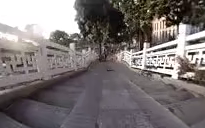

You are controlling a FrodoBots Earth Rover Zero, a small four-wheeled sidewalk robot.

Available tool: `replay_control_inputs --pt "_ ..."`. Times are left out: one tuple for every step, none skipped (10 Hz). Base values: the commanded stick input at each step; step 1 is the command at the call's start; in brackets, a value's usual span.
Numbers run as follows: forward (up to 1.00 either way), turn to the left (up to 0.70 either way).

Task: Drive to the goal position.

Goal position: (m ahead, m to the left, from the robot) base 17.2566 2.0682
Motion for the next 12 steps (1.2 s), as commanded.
replay_control_inputs --pt "0.45 0.00" --pt "0.45 0.00" --pt "0.45 0.00" --pt "0.45 0.00" --pt "0.45 0.00" --pt "0.45 0.00" --pt "0.45 0.00" --pt "0.45 0.00" --pt "0.45 0.00" --pt "0.45 0.00" --pt "0.45 0.00" --pt "0.45 0.00"
